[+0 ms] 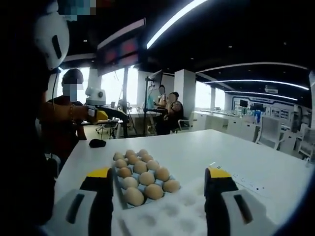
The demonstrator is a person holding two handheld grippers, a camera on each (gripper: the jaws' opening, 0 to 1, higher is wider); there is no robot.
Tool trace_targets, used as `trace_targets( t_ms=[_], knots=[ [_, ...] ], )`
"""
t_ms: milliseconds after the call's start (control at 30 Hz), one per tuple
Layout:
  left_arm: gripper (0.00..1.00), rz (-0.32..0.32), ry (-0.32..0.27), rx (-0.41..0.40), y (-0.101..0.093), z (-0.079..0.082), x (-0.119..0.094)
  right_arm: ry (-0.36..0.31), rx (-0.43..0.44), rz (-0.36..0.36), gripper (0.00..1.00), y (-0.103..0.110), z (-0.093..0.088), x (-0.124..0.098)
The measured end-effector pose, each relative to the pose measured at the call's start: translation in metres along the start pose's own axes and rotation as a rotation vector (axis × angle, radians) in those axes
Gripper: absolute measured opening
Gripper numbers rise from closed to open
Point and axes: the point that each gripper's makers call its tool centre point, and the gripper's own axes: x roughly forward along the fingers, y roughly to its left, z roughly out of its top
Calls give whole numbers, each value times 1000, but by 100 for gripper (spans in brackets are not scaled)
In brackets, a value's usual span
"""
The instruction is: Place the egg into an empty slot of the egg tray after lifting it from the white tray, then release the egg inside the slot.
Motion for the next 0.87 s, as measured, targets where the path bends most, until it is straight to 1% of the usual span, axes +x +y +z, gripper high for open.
trace_targets(
  t_ms=[167, 233, 333, 467, 600, 867],
  knots=[
    [51, -1, -1, -1, -1, 1, 0, -10, -2, -3, 77, 0, 2, -1],
    [51, 0, -12, -8, -1, 3, 0, -5, -5, -3, 77, 0, 2, -1],
    [51, 2, -13, 0, -1, 5, 0, -16, -1, -6, 77, 1, 5, -2],
    [49, -7, -1, -2, -2, 3, 0, -14, -4, -8, 77, 0, 5, -3],
    [50, -1, -6, 1, 0, 4, 0, -18, -5, -11, 77, 0, 6, -3],
    [50, 0, -6, 3, 1, 5, -1, -10, -13, -16, 76, -3, 5, -4]
  ],
)
